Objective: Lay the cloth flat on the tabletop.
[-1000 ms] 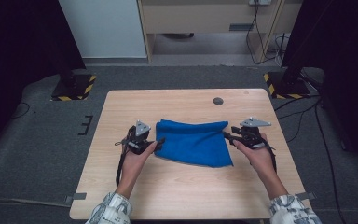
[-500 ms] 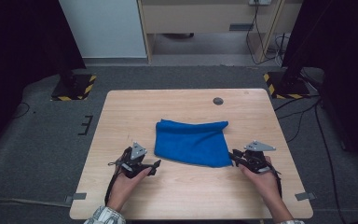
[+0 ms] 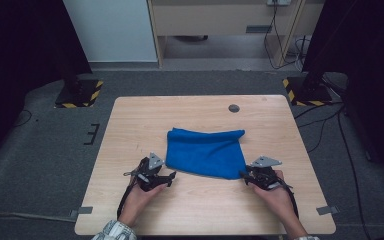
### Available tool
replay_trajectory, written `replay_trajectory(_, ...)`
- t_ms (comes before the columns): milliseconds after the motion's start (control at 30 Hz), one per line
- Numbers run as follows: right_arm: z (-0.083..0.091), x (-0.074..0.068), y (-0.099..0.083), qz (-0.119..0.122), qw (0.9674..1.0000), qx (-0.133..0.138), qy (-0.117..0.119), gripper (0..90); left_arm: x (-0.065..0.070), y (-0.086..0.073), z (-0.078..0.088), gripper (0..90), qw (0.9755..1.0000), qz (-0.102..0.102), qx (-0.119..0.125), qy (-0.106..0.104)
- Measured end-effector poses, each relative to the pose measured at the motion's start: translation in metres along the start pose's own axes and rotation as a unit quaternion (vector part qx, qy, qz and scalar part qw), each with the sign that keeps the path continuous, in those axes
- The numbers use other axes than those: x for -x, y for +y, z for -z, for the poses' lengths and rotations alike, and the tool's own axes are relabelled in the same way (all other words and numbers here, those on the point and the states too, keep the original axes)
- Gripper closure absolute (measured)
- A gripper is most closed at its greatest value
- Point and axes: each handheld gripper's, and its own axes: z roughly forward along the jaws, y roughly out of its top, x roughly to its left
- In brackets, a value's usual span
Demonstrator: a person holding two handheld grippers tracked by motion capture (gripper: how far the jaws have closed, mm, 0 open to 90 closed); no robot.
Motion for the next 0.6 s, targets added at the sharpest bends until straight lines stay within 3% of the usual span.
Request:
replay_trajectory(67, 0.0, 0.001, 0.0, 0.0, 1.0, 0.0, 0.0, 65.4, 0.0, 0.001, -0.001, 31.4, 1.0, 0.001, -0.002, 0.0)
replay_trajectory(167, 0.002, 0.002, -0.001, 0.013, 0.9999, -0.001, -0.003, 82.8, 0.0, 0.003, -0.006, 41.2, 1.0, -0.002, -0.005, -0.006)
replay_trajectory(267, 0.003, 0.004, -0.002, 0.015, 0.9999, -0.003, 0.006, 88.2, 0.001, 0.003, -0.008, 47.5, 0.9999, -0.007, -0.014, -0.006)
replay_trajectory(600, 0.012, -0.002, -0.006, 0.014, 0.9997, -0.012, 0.014, 89.0, 0.005, 0.003, -0.007, 69.8, 0.9995, -0.022, -0.022, -0.01)
